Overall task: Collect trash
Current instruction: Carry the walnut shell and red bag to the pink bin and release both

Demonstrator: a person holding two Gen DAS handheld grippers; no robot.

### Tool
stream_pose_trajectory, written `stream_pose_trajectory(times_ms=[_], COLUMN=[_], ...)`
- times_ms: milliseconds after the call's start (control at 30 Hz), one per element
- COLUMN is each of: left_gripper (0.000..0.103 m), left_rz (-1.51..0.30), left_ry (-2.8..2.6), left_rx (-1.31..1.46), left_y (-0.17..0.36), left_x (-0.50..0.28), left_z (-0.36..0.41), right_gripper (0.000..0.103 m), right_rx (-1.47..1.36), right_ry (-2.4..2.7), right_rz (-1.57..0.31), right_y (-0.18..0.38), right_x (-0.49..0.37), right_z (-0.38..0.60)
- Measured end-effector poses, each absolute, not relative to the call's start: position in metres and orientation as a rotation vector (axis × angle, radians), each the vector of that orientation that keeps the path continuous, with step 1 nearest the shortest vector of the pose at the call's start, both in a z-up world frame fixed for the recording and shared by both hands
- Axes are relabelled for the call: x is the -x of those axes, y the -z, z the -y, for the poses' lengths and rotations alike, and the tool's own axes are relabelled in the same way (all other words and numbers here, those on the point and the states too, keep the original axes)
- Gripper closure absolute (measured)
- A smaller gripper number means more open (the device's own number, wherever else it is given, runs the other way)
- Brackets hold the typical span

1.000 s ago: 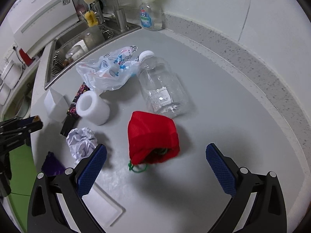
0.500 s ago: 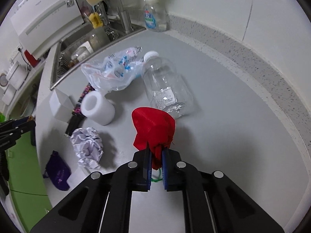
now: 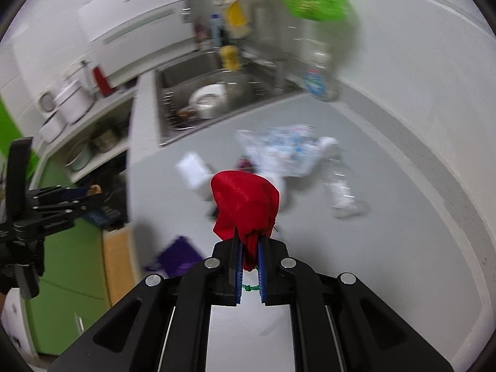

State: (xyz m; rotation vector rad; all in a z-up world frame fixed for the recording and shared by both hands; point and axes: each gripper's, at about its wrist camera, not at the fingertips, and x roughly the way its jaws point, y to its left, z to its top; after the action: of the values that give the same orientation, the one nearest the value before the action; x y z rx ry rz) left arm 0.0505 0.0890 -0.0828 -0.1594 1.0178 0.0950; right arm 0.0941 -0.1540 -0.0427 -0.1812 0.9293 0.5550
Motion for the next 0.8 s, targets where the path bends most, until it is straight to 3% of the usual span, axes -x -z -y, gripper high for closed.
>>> stream_pose_trajectory(times_ms=[433, 800], left_gripper=[0.066, 0.066], left_rz=[-1.068, -1.155], left_ry=[-0.260, -0.319], left_rx=[0.274, 0.373], left_y=[0.136, 0.236], left_x=[0.071, 0.116], left_z=[-0.179, -0.240], right_gripper=[0.096, 0.096], right_rx=[0.318, 0.455], right_ry=[-0.863, -0.997], right_rz=[-0.997, -1.154], right_y=[0.083, 0.199], right_x=[-0.021, 0.010], right_z=[-0.010, -0.124])
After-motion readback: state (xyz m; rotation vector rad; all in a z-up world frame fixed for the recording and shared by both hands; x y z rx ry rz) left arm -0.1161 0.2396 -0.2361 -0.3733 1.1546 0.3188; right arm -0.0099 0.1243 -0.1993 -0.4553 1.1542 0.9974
